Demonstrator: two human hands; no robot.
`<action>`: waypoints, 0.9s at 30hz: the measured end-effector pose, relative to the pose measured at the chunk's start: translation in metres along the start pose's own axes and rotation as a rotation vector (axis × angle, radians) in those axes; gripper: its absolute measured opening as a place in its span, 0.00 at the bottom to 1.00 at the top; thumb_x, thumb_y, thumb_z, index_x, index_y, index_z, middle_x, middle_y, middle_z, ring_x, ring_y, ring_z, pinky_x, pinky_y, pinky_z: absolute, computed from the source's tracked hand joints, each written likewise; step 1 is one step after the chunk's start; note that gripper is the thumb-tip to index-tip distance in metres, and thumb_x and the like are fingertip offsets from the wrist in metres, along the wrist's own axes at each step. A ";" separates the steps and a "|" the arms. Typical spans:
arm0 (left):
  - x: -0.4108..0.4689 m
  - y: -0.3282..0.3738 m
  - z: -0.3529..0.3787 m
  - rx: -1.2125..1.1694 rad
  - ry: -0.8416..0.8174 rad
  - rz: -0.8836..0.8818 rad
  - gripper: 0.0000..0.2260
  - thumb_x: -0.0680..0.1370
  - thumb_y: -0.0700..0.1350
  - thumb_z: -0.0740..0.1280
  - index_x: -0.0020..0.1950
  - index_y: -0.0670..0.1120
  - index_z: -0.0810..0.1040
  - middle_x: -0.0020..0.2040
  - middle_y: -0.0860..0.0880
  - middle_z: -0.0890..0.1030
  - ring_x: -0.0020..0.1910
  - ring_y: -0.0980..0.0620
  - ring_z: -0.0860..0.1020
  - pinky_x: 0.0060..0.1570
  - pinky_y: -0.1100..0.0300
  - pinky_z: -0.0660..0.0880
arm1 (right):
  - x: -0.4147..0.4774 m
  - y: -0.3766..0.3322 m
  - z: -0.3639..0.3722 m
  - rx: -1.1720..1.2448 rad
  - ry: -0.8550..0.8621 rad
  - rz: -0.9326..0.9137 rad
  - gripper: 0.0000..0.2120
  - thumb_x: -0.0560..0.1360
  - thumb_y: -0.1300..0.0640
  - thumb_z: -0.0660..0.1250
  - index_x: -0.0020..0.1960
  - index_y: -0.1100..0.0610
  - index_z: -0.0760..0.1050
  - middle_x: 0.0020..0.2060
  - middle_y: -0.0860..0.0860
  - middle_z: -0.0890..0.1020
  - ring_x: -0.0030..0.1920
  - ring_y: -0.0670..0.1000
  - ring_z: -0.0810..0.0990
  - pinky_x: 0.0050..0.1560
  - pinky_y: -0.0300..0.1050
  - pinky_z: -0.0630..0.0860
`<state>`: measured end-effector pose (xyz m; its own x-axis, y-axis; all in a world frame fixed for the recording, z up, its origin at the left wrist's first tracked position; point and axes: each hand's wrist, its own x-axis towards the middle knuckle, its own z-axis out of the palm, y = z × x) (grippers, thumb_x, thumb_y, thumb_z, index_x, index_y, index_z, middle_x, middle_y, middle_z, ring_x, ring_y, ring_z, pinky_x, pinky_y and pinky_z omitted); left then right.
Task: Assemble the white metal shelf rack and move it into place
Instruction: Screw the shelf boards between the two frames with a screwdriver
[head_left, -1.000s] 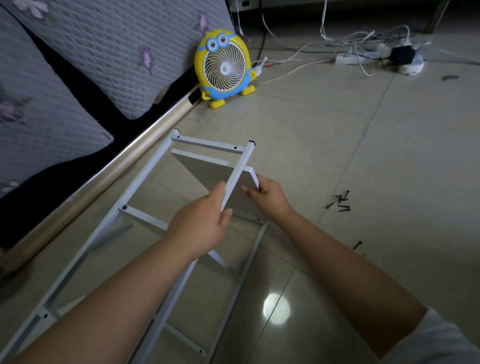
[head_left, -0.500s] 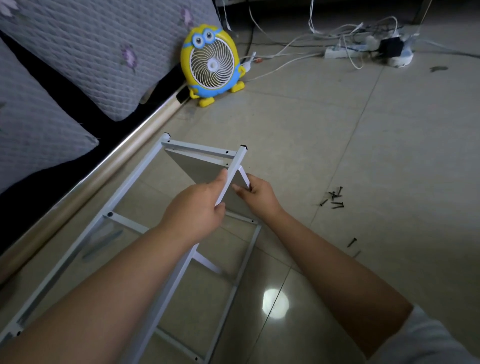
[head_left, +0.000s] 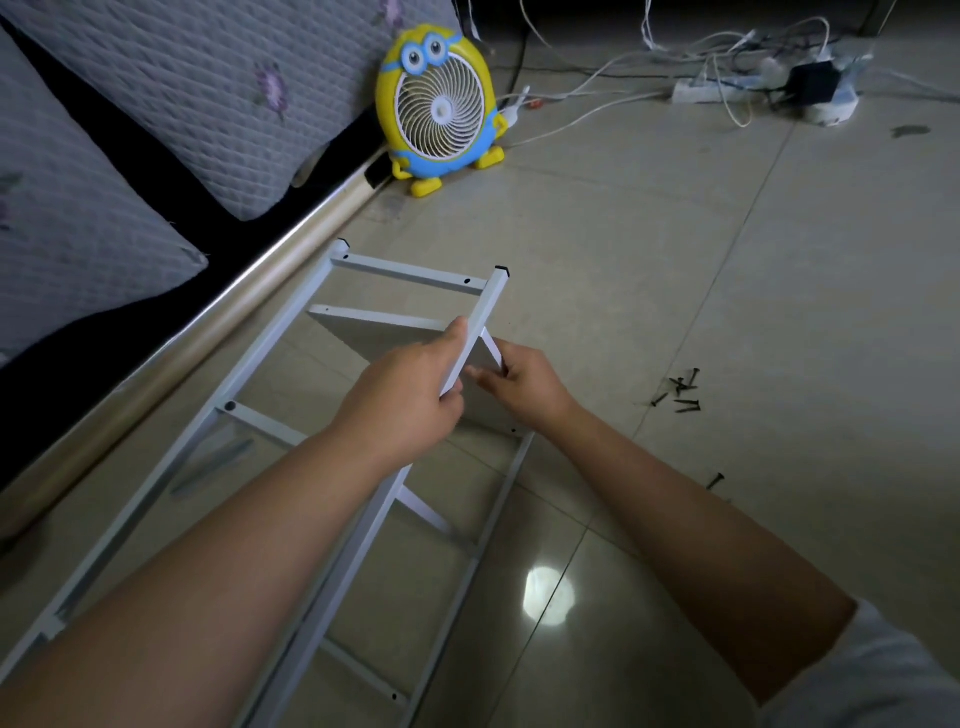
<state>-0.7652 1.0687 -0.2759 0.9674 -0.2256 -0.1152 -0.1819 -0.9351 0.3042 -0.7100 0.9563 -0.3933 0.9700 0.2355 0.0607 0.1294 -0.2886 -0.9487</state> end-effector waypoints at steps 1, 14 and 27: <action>0.000 0.000 -0.001 0.001 0.003 0.006 0.26 0.78 0.41 0.60 0.75 0.48 0.57 0.53 0.46 0.78 0.52 0.46 0.76 0.51 0.52 0.73 | 0.000 0.000 0.001 -0.005 0.002 0.000 0.10 0.76 0.61 0.64 0.57 0.62 0.76 0.34 0.51 0.75 0.34 0.47 0.71 0.34 0.32 0.64; 0.003 0.003 0.003 0.122 -0.002 0.023 0.25 0.78 0.41 0.59 0.74 0.46 0.56 0.60 0.46 0.72 0.54 0.47 0.73 0.51 0.54 0.73 | -0.001 0.008 0.003 0.052 0.039 0.023 0.11 0.76 0.62 0.64 0.57 0.63 0.76 0.41 0.52 0.80 0.39 0.44 0.75 0.37 0.25 0.67; 0.036 0.026 0.006 0.228 0.248 -0.142 0.12 0.81 0.50 0.55 0.53 0.42 0.69 0.52 0.42 0.76 0.52 0.42 0.74 0.41 0.54 0.64 | 0.013 0.013 -0.004 0.037 0.021 0.035 0.07 0.76 0.62 0.63 0.41 0.53 0.73 0.34 0.44 0.72 0.34 0.39 0.70 0.35 0.26 0.66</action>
<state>-0.7359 1.0347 -0.2777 0.9941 -0.0423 0.1003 -0.0504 -0.9955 0.0798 -0.6946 0.9516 -0.4040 0.9779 0.2065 0.0332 0.0879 -0.2616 -0.9612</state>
